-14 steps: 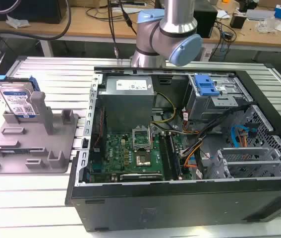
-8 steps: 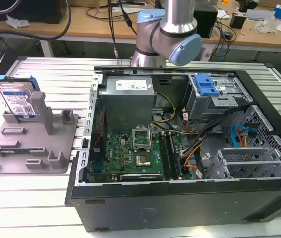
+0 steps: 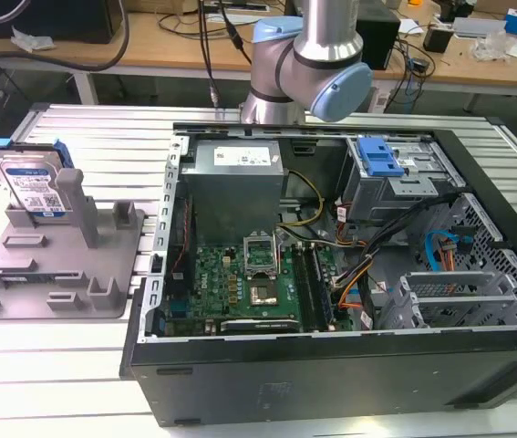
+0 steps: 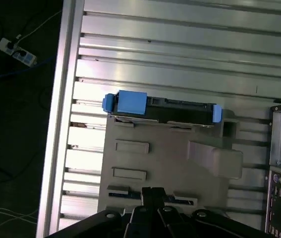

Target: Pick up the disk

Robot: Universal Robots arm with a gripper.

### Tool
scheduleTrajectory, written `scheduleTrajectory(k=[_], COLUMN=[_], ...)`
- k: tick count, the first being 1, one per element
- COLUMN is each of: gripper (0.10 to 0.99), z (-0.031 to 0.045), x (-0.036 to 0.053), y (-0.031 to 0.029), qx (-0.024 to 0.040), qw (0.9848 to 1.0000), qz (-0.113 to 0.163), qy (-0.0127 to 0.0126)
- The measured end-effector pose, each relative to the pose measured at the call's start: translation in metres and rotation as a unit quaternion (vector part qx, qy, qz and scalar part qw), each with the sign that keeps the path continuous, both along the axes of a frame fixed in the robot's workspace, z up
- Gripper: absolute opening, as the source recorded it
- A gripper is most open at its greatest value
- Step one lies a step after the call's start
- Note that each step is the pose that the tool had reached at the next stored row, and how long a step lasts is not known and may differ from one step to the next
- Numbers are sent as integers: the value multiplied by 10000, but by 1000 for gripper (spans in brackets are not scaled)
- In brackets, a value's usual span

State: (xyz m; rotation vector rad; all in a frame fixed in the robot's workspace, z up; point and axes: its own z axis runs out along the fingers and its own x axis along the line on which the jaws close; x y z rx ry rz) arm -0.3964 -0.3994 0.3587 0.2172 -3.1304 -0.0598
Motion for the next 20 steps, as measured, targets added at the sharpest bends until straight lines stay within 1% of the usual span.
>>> scheduleTrajectory(k=[1,2,3,5,9,10,11,12,13,15,16,17,19,20], gripper=[106,106,106,106,106,106,106,106,106,106,106,106,106,106], z=[0,0,0,0,0,0,0,0,0,0,0,0,0,0], x=[0,0,0,0,0,0,0,0,0,0,0,0,0,1], y=[0,0,0,0,0,0,0,0,0,0,0,0,0,0], qx=[0,0,0,0,1,1,1,1,1,1,2,1,1,1], qw=[9999,9993,9985,9963,9920,9900,9863,9844,9828,9789,9764,9743,9670,9628], qz=[147,368,556,860,1265,1411,1651,1761,1846,2042,2159,2254,2549,2700], qy=[0,0,0,-2,-4,-5,-7,-8,-9,-11,-11,-12,-15,-17])
